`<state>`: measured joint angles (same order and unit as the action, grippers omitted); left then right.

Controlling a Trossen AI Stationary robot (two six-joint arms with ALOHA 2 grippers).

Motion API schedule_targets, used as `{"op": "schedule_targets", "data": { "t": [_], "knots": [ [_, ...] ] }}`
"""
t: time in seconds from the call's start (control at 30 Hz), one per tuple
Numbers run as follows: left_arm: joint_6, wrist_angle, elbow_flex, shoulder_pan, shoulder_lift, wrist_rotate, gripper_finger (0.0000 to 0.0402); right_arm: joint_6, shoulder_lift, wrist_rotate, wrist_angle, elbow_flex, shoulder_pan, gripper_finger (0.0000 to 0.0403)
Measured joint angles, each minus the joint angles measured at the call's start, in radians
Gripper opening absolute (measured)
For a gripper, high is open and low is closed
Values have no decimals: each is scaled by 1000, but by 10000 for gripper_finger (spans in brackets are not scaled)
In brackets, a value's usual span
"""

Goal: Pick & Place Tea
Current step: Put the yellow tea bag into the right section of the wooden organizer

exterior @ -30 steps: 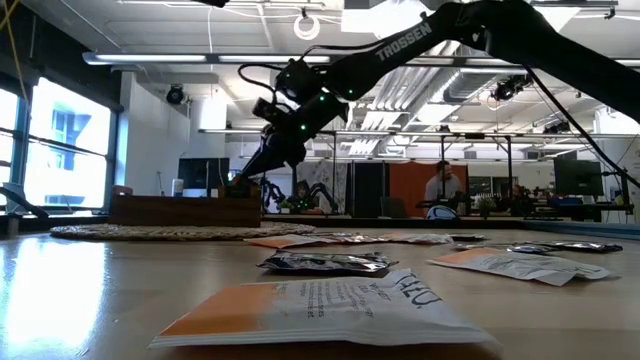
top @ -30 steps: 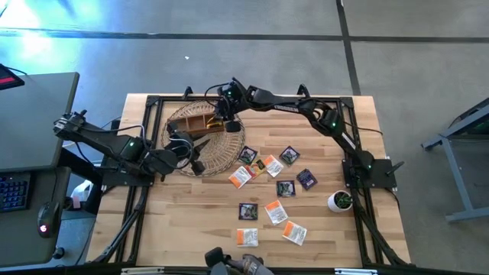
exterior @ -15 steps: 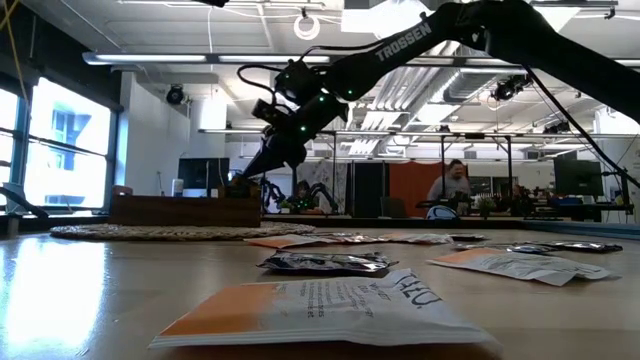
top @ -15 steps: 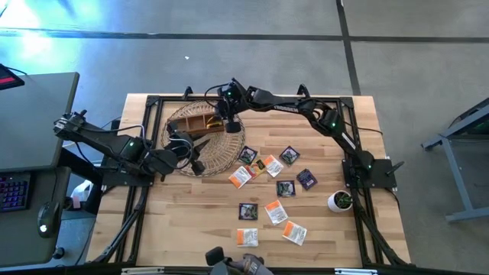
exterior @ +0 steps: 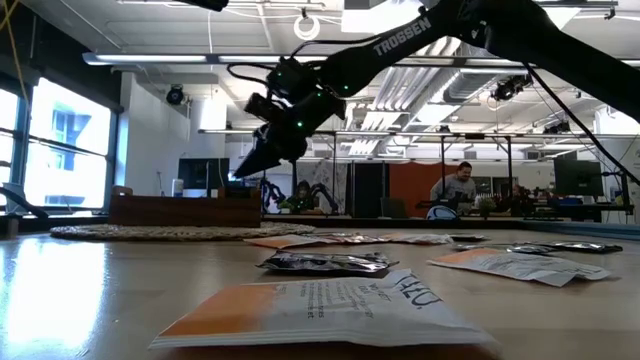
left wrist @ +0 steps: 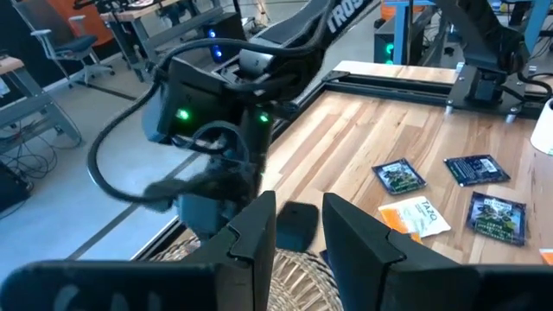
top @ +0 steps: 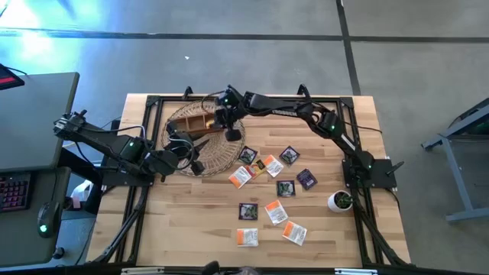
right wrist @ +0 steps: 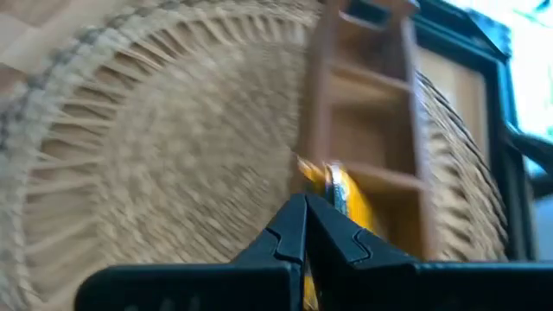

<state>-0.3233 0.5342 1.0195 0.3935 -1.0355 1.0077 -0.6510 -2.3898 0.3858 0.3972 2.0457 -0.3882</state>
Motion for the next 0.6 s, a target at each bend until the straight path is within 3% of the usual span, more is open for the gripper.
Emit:
{"op": "schedule_targets", "data": {
  "t": [0.2,0.37,0.47,0.6],
  "knots": [
    [0,0,0,0,0,0,97,-4,6,-88,-17,1,41,4],
    [-17,22,0,0,0,0,97,-6,17,-259,35,39,72,10],
    [-27,33,0,0,0,5,97,-13,70,-322,117,48,86,10],
    [-54,52,0,0,0,5,97,-17,198,-311,273,49,104,3]
  ]
}}
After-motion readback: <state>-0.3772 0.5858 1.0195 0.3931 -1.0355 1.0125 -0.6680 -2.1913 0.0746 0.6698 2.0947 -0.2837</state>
